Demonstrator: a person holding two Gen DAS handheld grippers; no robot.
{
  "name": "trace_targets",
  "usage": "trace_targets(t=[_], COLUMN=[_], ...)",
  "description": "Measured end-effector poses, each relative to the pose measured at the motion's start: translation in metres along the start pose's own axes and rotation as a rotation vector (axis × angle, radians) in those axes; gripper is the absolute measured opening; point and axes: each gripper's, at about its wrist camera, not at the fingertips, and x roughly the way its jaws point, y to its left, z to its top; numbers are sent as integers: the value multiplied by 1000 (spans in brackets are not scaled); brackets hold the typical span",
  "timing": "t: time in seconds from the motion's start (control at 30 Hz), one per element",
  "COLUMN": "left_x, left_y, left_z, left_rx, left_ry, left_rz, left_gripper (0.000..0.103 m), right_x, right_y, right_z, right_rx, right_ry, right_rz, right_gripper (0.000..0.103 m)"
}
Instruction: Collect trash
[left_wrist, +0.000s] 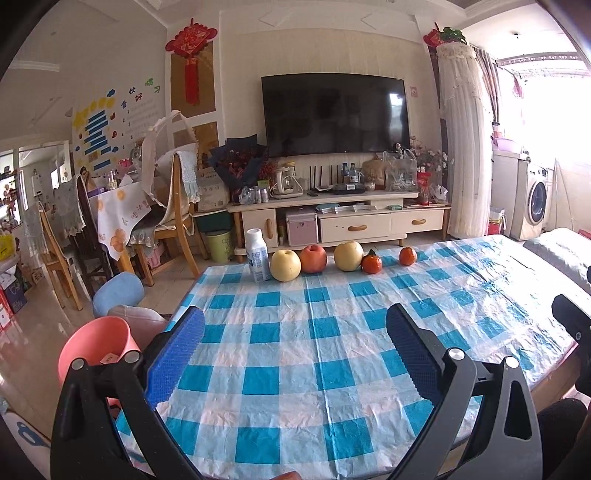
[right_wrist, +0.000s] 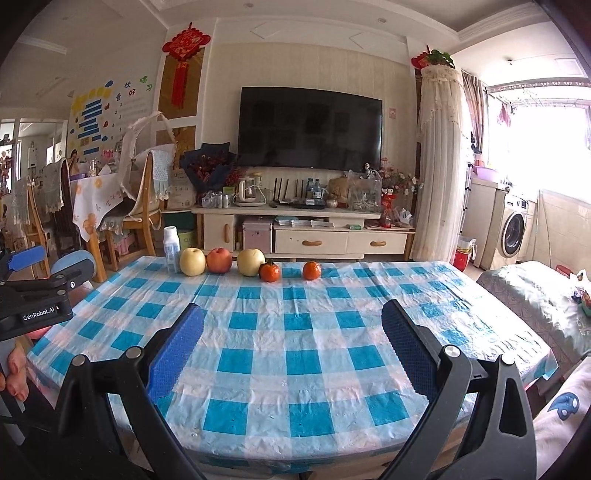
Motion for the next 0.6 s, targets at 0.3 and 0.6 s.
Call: trace_targets(t=[0.3,0.6], left_x=[-11,-7], left_y=[7,14], left_z=[3,0], left_rx=[-21,-38], left_ry=[-16,-9], left_rz=[4,21], left_gripper=[98,98], right_x=[-9,-8], right_y=[11,17], right_z=[-1,-2], right_rx=[-22,-30], right_ry=[-21,-23], right_rz=[1,3], right_gripper=[97,98])
